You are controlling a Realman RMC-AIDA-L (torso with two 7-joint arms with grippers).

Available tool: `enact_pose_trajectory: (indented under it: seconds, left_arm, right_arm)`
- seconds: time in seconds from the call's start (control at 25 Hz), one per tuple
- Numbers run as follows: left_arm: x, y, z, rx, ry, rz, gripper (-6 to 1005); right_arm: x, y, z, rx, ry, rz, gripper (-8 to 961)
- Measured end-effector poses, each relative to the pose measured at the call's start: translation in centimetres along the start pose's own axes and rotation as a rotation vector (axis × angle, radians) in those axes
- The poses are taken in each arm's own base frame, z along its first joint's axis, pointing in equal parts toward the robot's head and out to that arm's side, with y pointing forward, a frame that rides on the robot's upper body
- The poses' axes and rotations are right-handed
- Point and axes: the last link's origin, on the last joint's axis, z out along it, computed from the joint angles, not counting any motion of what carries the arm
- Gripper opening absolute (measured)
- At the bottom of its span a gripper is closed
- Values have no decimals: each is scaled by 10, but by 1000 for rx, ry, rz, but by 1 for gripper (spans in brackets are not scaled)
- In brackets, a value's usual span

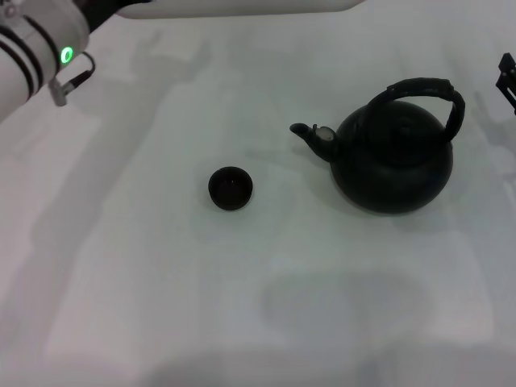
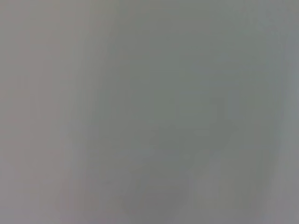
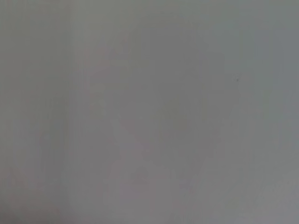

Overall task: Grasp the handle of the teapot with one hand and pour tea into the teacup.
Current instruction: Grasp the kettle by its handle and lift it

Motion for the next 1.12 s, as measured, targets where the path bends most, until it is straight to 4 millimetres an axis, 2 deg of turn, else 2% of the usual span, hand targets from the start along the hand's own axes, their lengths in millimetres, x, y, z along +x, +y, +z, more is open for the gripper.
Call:
enact_pose_trajectory:
  seconds: [0.08, 0.2, 0.28, 0.4, 0.48, 0.6, 0.8, 0.92, 1.12]
  left_arm:
    - [-3, -5, 1, 21, -3, -34, 881]
    - [-6, -6, 4, 21, -19, 12, 881]
    - [-11, -6, 5, 25, -32, 60, 880]
    - [-21, -2, 9, 26, -69, 222, 880]
    - [-24, -6, 6, 77, -61, 274, 879]
    - [-16, -14, 2, 211, 19, 165, 879]
    - [-10, -32, -9, 382, 194, -116, 880]
    - [-20, -39, -12, 387, 247, -187, 880]
    - [-45, -44, -13, 358, 245, -149, 881]
  right_arm:
    - [-1, 0, 1, -1, -2, 0, 845]
    - [-2, -1, 2, 5, -6, 0, 845]
    - [-2, -1, 2, 7, -8, -2, 845]
    - [-2, -1, 2, 8, -5, -2, 844]
    - [-1, -2, 2, 9, -3, -2, 844]
    - [-1, -2, 2, 10, -1, -2, 844]
    - [0, -2, 1, 11, 4, -1, 845]
    - [1, -3, 0, 13, 6, -1, 845]
    - [1, -3, -2, 15, 5, 1, 844]
